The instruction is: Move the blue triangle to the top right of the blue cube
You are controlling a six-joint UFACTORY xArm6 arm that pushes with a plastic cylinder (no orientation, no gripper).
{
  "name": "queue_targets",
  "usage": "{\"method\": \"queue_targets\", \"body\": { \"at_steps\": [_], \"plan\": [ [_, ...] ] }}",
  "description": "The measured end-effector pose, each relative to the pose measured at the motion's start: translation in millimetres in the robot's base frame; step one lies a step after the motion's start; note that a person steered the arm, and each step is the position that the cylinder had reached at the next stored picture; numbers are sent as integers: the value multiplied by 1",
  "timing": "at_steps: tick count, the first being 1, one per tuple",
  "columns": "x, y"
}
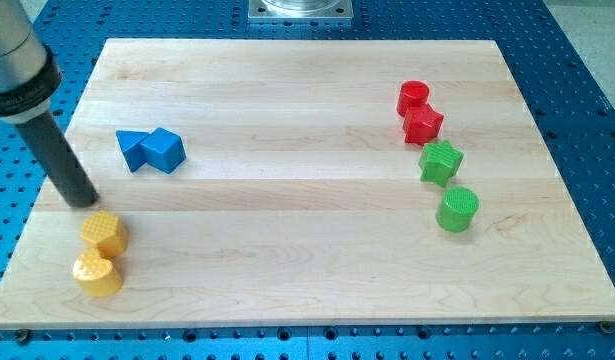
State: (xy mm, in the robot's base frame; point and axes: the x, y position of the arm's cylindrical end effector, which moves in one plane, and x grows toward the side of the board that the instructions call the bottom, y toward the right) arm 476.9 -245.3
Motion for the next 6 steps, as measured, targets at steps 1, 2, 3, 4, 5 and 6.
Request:
{"method": "queue_targets", "body": {
  "at_steps": [1,2,3,4,5,6],
  "plan": [
    [-40,20],
    [-65,32],
    [-70,52],
    [-93,60],
    [-111,60],
    [-94,53]
  ]
}}
